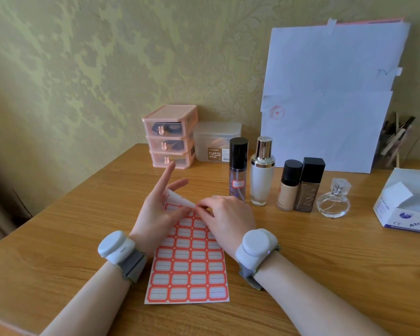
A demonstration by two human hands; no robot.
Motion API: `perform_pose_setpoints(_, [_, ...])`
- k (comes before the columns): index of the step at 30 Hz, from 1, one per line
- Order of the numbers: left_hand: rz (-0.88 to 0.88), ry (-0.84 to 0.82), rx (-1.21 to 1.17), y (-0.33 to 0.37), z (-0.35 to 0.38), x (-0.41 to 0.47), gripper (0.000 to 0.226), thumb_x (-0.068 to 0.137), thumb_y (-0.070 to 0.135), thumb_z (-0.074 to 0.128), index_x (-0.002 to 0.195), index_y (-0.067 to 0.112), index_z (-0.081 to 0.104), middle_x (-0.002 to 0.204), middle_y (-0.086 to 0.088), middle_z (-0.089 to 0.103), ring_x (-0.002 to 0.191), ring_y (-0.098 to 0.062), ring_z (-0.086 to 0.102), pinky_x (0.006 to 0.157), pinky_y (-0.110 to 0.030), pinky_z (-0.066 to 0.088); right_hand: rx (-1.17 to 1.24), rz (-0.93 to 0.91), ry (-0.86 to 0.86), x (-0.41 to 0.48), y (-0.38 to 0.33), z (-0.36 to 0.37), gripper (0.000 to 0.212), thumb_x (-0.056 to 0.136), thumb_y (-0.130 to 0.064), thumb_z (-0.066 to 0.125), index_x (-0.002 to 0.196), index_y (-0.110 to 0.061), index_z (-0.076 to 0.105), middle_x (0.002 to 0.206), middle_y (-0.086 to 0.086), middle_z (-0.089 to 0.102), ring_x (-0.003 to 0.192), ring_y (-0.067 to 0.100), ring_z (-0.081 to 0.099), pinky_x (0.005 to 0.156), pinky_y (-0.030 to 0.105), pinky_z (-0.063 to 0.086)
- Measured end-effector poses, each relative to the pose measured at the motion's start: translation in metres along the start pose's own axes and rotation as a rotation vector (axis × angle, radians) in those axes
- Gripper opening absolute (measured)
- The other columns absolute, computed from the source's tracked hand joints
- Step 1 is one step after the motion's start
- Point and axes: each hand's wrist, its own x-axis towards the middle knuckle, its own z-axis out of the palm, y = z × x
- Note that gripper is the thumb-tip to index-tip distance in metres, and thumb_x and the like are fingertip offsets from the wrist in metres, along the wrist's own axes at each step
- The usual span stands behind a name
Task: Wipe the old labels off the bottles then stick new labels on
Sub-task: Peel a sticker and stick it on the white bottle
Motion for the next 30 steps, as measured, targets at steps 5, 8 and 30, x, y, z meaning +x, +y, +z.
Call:
perform_pose_setpoints(5, [-0.006, 0.016, -0.051, 0.0014, -0.0009, -0.0006, 0.102, 0.085, -0.006, 0.071, 0.145, 0.061, 0.025, 0.136, 0.011, 0.058, 0.093, -0.024, 0.075, 0.069, -0.032, 0.063, -0.023, -0.016, 0.013, -0.0013, -0.0022, -0.0023, 0.03, 0.102, -0.042, 0.044, 0.105, -0.028, 0.071, 0.093, -0.009, 0.07, 0.082, 0.015, 0.066, 0.068, 0.036, 0.055])
perform_pose_setpoints(8, [-0.032, 0.022, -0.095, 0.0016, -0.0013, -0.0005, 0.103, 0.084, -0.006, 0.072, 0.148, 0.06, 0.024, 0.136, 0.013, 0.056, 0.093, -0.025, 0.075, 0.067, -0.031, 0.063, -0.089, -0.047, 0.021, -0.0018, -0.006, -0.0032, 0.031, 0.103, -0.038, 0.042, 0.101, -0.025, 0.069, 0.091, -0.007, 0.069, 0.078, 0.02, 0.065, 0.065, 0.035, 0.053])
perform_pose_setpoints(30, [-0.066, 0.061, -0.212, 0.0022, -0.0019, 0.0, 0.101, 0.084, -0.005, 0.071, 0.145, 0.062, 0.027, 0.138, 0.012, 0.052, 0.103, -0.023, 0.074, 0.069, -0.035, 0.063, 0.009, -0.061, 0.157, -0.0023, -0.0031, -0.0043, 0.019, 0.096, -0.034, 0.061, 0.103, -0.021, 0.073, 0.113, -0.012, 0.069, 0.09, 0.015, 0.067, 0.069, 0.037, 0.058])
